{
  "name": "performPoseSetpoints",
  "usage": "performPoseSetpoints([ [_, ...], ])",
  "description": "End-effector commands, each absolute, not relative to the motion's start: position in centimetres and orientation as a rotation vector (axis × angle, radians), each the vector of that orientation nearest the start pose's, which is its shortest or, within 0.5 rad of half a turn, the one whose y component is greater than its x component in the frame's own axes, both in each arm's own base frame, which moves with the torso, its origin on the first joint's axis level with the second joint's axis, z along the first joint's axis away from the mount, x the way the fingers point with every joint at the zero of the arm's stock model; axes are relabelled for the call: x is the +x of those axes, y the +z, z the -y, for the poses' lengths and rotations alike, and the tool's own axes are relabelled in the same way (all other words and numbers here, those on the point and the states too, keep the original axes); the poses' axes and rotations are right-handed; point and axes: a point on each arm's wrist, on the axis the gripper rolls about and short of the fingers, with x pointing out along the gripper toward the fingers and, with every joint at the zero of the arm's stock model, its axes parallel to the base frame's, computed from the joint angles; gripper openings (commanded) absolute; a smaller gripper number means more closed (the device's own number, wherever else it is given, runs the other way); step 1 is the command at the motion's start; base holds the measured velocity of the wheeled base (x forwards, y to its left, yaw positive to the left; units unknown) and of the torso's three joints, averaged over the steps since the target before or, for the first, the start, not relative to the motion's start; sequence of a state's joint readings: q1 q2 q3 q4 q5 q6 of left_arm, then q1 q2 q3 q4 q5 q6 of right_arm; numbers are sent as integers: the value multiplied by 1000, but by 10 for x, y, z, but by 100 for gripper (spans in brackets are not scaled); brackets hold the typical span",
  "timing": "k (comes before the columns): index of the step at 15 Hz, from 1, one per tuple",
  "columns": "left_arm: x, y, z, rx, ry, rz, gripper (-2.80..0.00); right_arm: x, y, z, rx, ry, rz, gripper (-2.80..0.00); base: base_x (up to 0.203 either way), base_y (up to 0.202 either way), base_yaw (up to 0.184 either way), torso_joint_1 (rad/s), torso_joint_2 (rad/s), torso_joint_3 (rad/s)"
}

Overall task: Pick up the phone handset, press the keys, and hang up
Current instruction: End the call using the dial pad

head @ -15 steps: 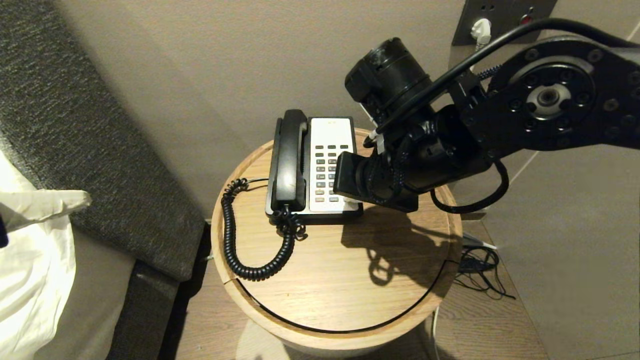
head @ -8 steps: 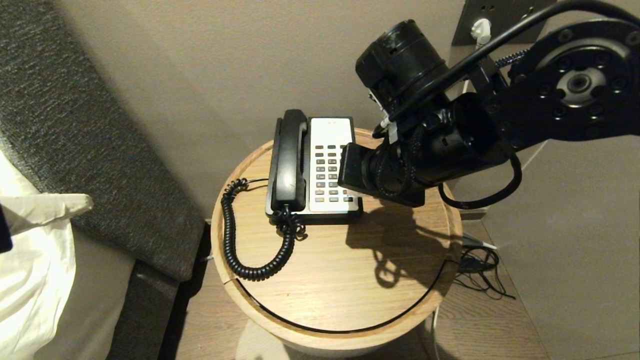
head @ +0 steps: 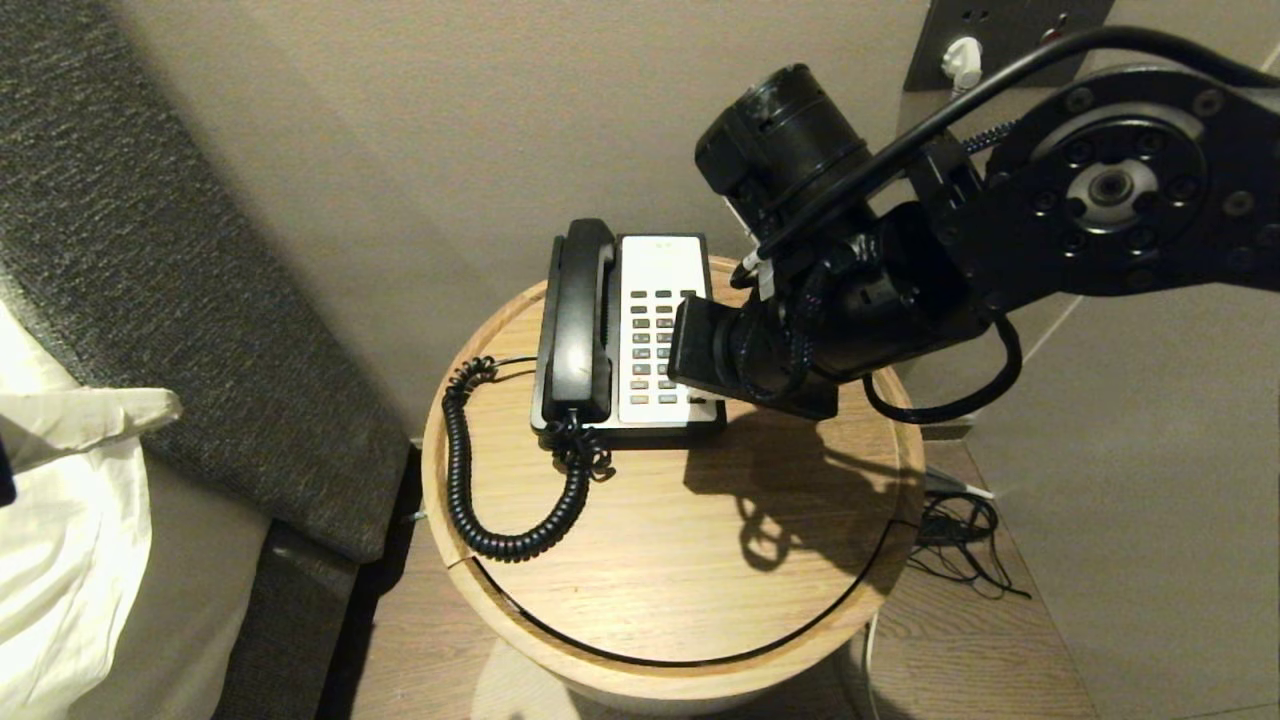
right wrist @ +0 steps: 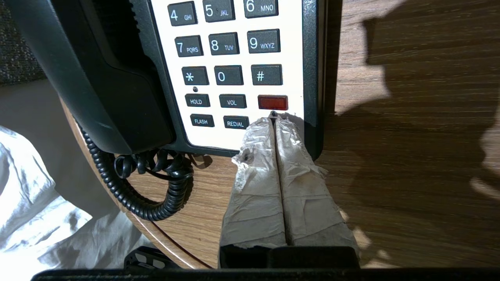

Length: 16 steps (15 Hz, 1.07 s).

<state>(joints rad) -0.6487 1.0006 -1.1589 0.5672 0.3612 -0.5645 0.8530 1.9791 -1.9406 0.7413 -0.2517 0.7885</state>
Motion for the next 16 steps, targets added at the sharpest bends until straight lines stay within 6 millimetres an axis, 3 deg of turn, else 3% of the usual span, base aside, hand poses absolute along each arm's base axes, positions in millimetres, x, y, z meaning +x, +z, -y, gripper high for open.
performPoseSetpoints([
  [1,78,313,49,-355,-168,-431,-280,249,268,-276,317,256,-851,-280,0,0,0,0,0,0],
  [9,78,313,49,-354,-168,-432,-280,252,261,-280,308,243,-853,-280,0,0,0,0,0,0],
  [16,78,312,49,-354,-168,-433,-280,245,276,-273,327,261,-825,-280,0,0,0,0,0,0],
])
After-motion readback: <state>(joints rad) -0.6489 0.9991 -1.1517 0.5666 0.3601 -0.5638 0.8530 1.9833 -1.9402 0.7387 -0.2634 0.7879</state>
